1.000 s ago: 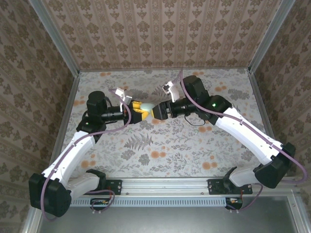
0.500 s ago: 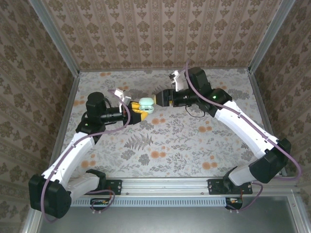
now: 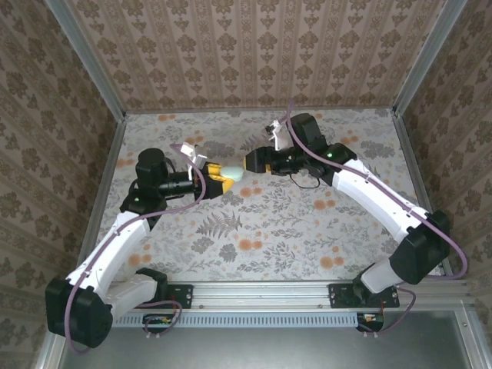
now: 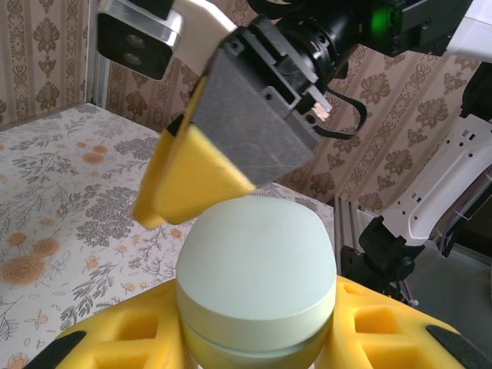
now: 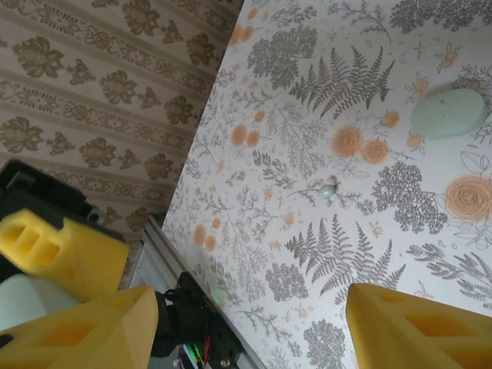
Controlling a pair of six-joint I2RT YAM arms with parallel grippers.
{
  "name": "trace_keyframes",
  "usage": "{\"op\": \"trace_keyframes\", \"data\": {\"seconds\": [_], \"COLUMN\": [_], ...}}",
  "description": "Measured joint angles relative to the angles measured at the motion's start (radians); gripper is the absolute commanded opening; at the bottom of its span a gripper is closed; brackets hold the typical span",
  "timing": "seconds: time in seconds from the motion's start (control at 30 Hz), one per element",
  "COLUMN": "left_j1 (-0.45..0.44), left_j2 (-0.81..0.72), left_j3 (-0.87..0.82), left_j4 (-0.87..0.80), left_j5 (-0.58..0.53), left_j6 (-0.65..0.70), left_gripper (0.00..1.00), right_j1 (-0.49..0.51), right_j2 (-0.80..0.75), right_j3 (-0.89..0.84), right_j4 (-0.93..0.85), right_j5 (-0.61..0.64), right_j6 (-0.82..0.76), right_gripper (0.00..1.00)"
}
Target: Insert the wireless bluetooth earbuds into the charging case
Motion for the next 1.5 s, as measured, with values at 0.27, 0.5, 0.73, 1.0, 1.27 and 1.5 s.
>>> {"op": "trace_keyframes", "data": {"seconds": [0.27, 0.5, 0.73, 1.0, 1.27, 1.5], "left_j1": [0.034, 0.12, 0.177, 0.186, 0.19, 0.195], "left_j2": [0.006, -0.089, -0.291, -0.444, -0.46, -0.494], "left_j3": [0.0, -0.003, -0.048, -0.079, -0.086, -0.086], "left_j4": [-0.051, -0.245, -0.43, -0.529, -0.576, -0.593], "left_j5": [-0.015, -0.117, -0.336, -0.526, -0.566, -0.578], "left_j6": [0.018, 0.1, 0.179, 0.234, 0.269, 0.291], "left_gripper": [0.07, 0.07, 0.07, 0.07, 0.06, 0.06], "right_j1": [0.014, 0.101, 0.197, 0.292, 0.316, 0.324], "right_j2": [-0.067, 0.083, 0.432, 0.658, 0.776, 0.885], "right_j3": [-0.078, -0.092, 0.046, 0.24, 0.421, 0.583], "right_j4": [-0.003, 0.015, 0.018, 0.007, -0.064, -0.179], "right_j5": [0.046, 0.158, 0.225, 0.26, 0.328, 0.39], "right_j6": [-0.026, 0.009, 0.082, 0.188, 0.216, 0.208], "right_gripper": [0.66, 0.59, 0.46, 0.34, 0.39, 0.4]}}
